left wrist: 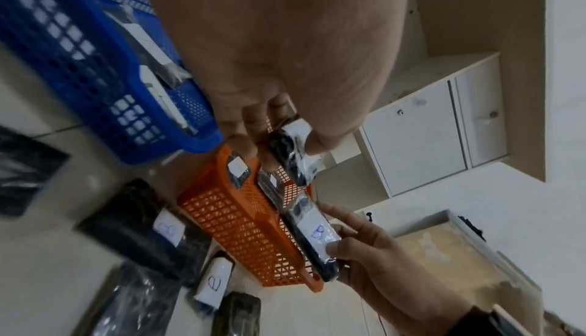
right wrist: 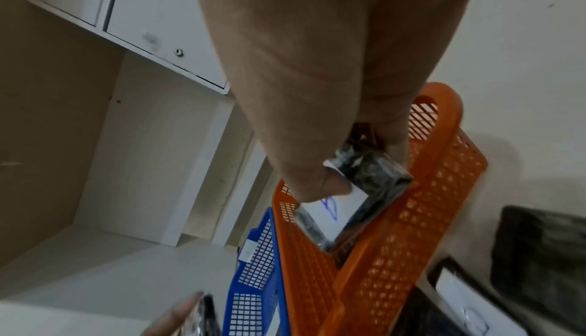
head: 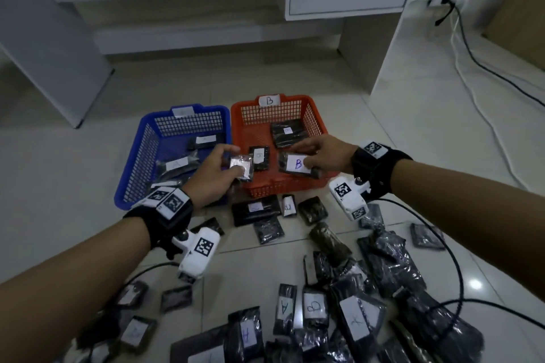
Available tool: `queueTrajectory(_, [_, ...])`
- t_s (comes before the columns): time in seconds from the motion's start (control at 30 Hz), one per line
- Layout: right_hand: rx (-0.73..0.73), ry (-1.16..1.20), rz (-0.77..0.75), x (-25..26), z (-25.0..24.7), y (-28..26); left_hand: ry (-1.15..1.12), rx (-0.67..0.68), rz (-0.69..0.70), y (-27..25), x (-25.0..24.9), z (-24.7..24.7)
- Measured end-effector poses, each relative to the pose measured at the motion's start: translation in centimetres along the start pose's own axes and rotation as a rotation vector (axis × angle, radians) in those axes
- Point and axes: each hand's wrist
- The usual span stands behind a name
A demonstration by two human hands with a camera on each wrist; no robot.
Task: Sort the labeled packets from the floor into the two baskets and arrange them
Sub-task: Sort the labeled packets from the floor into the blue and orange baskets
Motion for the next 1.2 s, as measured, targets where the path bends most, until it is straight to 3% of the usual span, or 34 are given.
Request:
queueTrajectory(0.2, [-0.185, -0.350, -0.098, -0.8, -2.7, 3.8, 0.413, 0.066, 0.242, 5.2, 0.2, 2.3])
queueTrajectory(0.33, [0.007, -0.396, -0.047, -1.2, -2.9, 6.6, 0.880, 0.222, 0.283, 8.8, 0.8, 4.3])
queueTrajectory(0.43, [0.073, -0.384, -0.030, -1.6, -2.2, 7.5, 0.921, 0.271, 0.257, 9.9, 1.2, 5.8])
queueTrajectory(0.6, [0.074, -0.384, -0.014, -2.7, -1.9, 8.3, 1.034, 0.179, 0.263, 10.5, 2.4, 6.7])
queueTrajectory(0.7, [0.056, -0.445, -0.040, -3.0, -1.9, 8.3, 1.020, 0.093, 0.333, 10.5, 2.6, 6.2])
queueTrajectory(0.83, [-0.017, -0.493, -0.106, -3.0, -2.2, 7.9, 0.823, 0.010, 0.475, 8.6, 2.3, 5.1])
queueTrajectory(1.0, [-0.157, -0.439, -0.342, -1.1, -0.8, 6.3, 0.492, 0.115, 0.662, 3.8, 1.6, 1.8])
queueTrajectory(1.1, [-0.117, -0.399, -0.491, 0.8, 2.6, 3.4, 0.452, 0.132, 0.630, 0.7, 3.1, -0.1])
queueTrajectory(1.2, [0.065, -0.485, -0.523, 0.9, 7.5, 0.9, 0.506, 0.209, 0.508, -1.2, 6.6, -1.3])
Point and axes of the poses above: each hand's wrist, its own y-axis towards the middle knuckle, its own z-axis out of the palm, x = y × z, and after that the axes turned 1 degree about z, right-handed
